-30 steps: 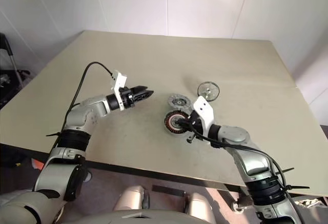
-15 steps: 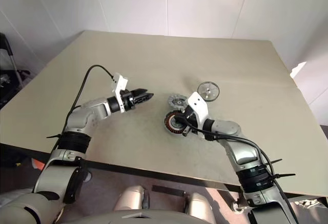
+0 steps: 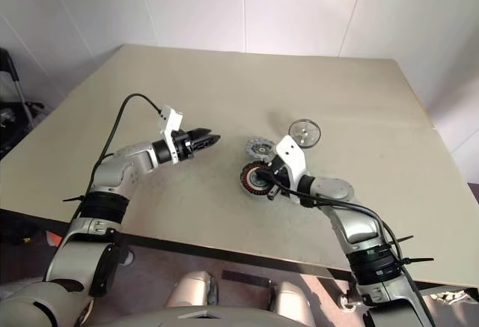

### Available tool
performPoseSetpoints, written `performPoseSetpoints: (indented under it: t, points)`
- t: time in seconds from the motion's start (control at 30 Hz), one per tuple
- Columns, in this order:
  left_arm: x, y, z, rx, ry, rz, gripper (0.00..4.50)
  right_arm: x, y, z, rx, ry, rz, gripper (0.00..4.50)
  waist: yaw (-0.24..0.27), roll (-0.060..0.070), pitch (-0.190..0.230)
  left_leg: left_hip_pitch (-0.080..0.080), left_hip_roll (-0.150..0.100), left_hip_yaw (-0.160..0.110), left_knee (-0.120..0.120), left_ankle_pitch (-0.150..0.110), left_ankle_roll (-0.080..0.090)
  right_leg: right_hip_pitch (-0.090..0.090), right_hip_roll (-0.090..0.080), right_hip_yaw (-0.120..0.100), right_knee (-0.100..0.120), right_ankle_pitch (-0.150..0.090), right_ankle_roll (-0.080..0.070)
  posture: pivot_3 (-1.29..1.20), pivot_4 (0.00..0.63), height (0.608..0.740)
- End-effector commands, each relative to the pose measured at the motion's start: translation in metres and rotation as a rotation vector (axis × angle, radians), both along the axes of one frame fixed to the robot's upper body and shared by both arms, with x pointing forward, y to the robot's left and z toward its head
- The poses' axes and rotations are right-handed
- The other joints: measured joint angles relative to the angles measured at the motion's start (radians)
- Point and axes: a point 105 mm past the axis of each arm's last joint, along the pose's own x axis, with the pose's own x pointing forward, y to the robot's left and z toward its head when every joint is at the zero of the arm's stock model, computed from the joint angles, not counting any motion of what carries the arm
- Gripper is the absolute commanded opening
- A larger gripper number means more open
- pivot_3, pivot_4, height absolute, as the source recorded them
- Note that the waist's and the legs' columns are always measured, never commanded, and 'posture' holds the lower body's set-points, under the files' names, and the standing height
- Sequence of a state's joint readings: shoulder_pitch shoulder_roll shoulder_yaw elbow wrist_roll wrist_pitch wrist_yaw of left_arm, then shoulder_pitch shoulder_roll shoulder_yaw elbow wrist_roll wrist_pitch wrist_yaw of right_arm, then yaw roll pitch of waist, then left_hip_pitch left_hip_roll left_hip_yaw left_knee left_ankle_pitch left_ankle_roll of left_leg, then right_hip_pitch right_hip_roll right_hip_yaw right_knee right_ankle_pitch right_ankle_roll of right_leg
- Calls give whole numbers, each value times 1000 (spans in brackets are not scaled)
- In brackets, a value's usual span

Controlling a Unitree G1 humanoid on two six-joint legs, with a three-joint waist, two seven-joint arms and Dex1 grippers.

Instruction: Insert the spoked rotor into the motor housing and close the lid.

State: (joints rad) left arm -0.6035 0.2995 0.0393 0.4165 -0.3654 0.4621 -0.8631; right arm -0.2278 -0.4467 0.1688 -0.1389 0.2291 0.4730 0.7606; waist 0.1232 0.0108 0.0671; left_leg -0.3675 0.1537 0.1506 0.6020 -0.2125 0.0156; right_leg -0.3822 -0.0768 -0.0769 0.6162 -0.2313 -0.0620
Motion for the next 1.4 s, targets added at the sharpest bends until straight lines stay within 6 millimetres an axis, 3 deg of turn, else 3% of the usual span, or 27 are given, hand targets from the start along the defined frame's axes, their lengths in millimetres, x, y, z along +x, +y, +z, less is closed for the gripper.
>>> performPoseSetpoints:
  t: [0.03,0.23,0.43,0.63,0.83,0.93,1.03,1.17,1.4]
  points:
    - [3,2,15,-9,-58,8,2640,1,3,27,25,-86,21,43,0,0,0,0,0,0,0,0,0,0,0,0,0,0,0,0,0,740]
    - [2,2,14,-6,-55,7,2640,3,6,25,32,-71,21,43,0,0,0,0,0,0,0,0,0,0,0,0,0,0,0,0,0,740]
    - [0,2,13,-5,-56,6,2640,8,-4,-32,-26,83,-65,43,-1,0,0,0,0,0,0,0,0,0,0,0,0,0,0,0,0,740]
    - [0,4,11,-14,-52,22,2640,10,-3,-7,14,12,-47,43,-1,-1,-1,5,0,0,0,-1,0,6,0,0,0,0,0,0,0,740]
    - [0,0,11,-20,-52,16,2640,22,-13,55,135,-139,-90,43,0,-1,-1,5,0,0,0,0,0,6,0,0,0,0,0,0,0,740]
    - [0,-3,10,-21,-49,9,2640,23,-24,65,124,-157,-100,43,0,-1,-1,4,0,0,0,0,0,5,0,0,0,0,0,0,0,740]
    - [0,-3,9,-20,-48,9,2640,14,-20,61,120,-133,-66,43,0,-1,-1,4,0,0,-1,0,-1,5,0,0,-1,0,0,0,0,740]
    - [0,-1,9,-18,-44,10,2640,-5,-6,41,136,-56,-14,43,1,-1,-1,3,0,0,-3,0,0,5,0,0,-4,0,0,0,0,740]
    - [1,2,8,-11,-41,21,2640,-10,0,0,108,66,-38,43,-1,-1,-1,3,0,0,-3,0,0,4,0,0,-5,0,0,0,0,740]
